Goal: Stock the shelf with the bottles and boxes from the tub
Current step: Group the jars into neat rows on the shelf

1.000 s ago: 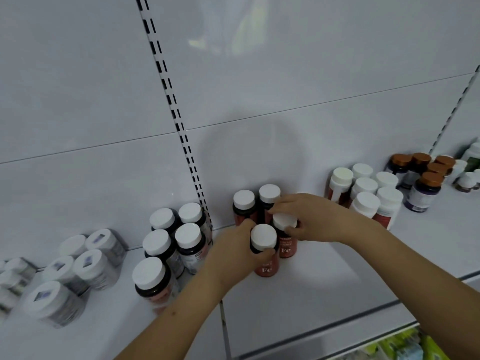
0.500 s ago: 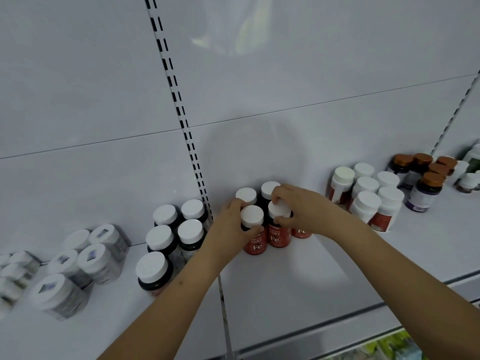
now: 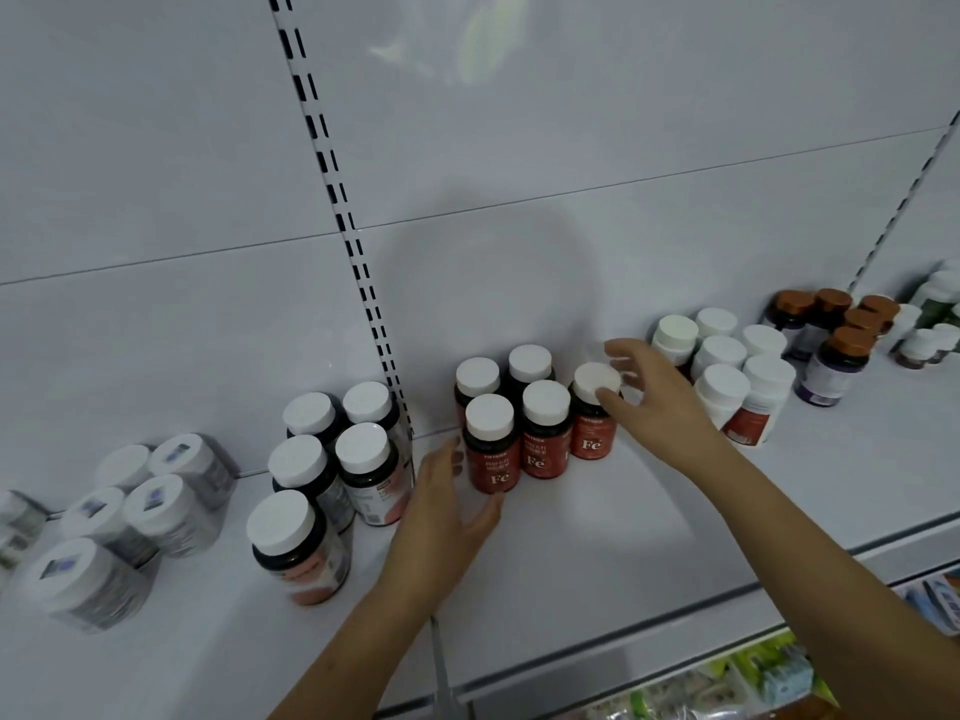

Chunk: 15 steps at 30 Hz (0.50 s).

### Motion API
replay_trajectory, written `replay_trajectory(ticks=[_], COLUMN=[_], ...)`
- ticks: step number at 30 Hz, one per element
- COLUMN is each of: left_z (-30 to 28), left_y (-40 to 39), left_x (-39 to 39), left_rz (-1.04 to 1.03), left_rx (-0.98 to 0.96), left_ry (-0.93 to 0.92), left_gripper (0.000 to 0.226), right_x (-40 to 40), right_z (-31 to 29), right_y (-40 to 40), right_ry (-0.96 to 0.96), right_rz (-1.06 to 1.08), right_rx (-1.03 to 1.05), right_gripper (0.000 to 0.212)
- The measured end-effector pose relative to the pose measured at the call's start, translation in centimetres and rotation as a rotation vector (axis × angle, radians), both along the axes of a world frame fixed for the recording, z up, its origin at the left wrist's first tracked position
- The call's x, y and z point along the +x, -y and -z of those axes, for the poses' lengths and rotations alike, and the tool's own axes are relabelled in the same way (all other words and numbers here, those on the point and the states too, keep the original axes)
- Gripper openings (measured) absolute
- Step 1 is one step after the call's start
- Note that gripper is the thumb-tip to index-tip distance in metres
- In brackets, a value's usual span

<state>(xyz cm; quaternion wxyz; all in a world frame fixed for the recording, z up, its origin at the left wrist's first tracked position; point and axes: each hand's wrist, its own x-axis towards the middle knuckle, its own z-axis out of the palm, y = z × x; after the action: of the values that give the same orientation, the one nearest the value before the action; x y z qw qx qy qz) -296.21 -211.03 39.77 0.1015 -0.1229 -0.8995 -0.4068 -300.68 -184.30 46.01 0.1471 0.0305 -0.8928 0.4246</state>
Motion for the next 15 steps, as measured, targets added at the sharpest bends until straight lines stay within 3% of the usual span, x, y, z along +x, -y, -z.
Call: replay_trajectory(ticks=[3, 6, 15], left_z=[2.2, 3.3, 3.6], left_y=[0.3, 0.7, 0.9], left_x=[0.4, 0.4, 0.4], left_rz=[0.051, 0.061, 0.057], left_rx=[-0.137, -0.284, -0.409], left_ry=[0.015, -0.019, -0.053], left_gripper=[0.071, 0.072, 0.081], right_x=[-0.1, -0.2, 4.6], right_z=[1.9, 3.7, 3.7], right_y=[-0.2, 0.0, 1.0], right_ry=[0.148, 0.222, 0.098], right_rz=[-0.03, -0.055, 0.196], right_rx=[-0.154, -0.166, -0.144], right_gripper=[0.057, 0.064, 0.061])
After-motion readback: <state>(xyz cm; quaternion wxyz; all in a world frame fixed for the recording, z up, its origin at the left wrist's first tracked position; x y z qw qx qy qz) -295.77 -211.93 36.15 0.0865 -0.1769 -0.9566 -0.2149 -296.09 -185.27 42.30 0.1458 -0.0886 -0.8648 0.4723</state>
